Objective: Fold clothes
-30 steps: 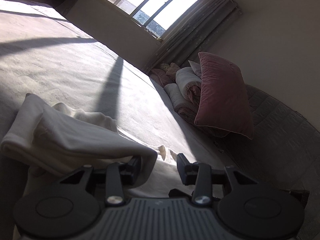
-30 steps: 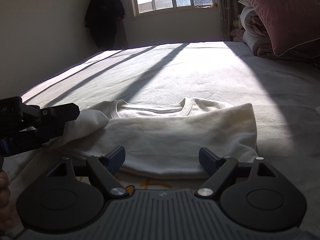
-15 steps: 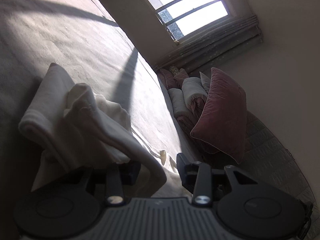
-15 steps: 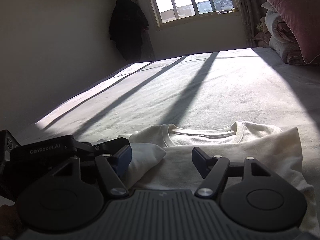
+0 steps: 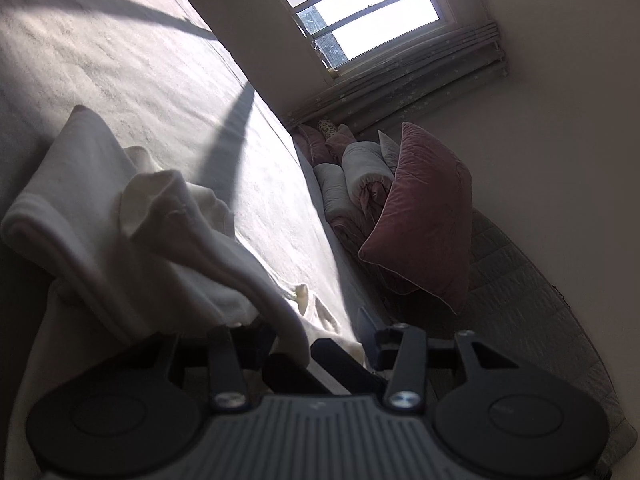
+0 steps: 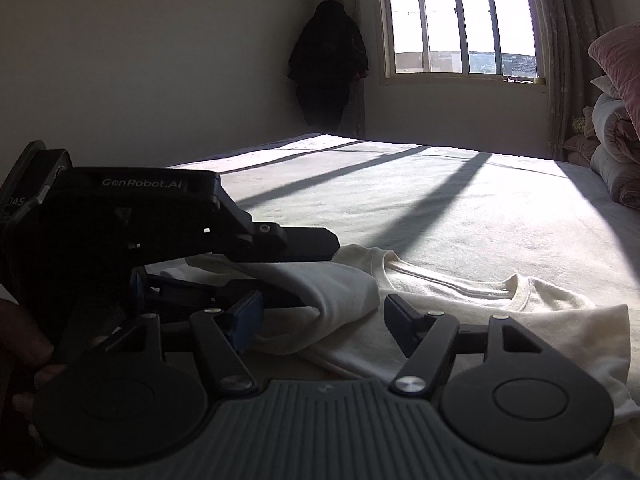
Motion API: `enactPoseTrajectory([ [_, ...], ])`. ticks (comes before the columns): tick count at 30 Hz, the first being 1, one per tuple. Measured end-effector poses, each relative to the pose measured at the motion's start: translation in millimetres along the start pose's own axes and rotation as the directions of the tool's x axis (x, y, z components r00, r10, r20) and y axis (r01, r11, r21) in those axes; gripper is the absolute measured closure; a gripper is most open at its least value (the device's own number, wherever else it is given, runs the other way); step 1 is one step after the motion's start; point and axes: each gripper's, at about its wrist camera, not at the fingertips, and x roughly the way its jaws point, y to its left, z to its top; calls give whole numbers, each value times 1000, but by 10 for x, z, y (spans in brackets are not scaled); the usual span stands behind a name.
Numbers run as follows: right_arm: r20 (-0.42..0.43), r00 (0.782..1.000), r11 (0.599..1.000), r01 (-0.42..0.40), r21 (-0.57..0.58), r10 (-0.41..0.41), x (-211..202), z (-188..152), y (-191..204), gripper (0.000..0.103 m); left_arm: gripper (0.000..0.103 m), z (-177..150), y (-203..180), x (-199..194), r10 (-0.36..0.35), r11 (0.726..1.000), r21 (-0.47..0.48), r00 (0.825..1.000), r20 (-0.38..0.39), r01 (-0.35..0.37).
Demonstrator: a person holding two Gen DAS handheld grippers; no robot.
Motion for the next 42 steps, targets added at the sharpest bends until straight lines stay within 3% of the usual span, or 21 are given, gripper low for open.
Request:
enactPoseTrajectory([
  [5,4,1000,1000,-1,-4,1,17,-11,-2,50,58,17,-1,3,-8,1000,1,1000,9,8],
  [7,0,1000,1000,-1,8,1,22,-11,-27,66,58,25,-4,-5,-16,1000,3,1000,14,16],
  [9,-20,1000,999,3,40,-2,47,-11,-90,90,58,33,-10,-7,-20,1000,13,1000,19,20],
  [18,-159,987,978,57,202,-25,185,-61,-290,94,57,55,19,-82,-7,1000,21,998,59,5],
  [24,-176,984,966,46,253,-1,197,-65,-303,94,55,60,41,-145,-9,1000,23,997,79,7],
  [26,-167,986,974,54,220,-16,167,-53,-236,82,55,57,42,-148,-10,1000,25,997,76,8],
  [28,-150,988,984,70,164,-45,134,-37,-146,57,54,55,43,-151,-11,1000,28,997,73,9],
  [30,-117,992,993,63,96,-52,89,-36,-42,45,54,53,44,-155,-13,999,31,997,70,11],
  [39,-34,998,996,52,-77,-55,17,-85,216,46,54,40,39,-159,-19,999,45,998,55,17],
  [41,-17,998,995,54,-81,-55,-2,-90,204,56,54,35,30,-151,-21,999,49,998,52,18],
  [42,-19,998,996,53,-70,-55,-7,-93,171,68,54,41,25,-136,-21,999,51,998,53,18],
])
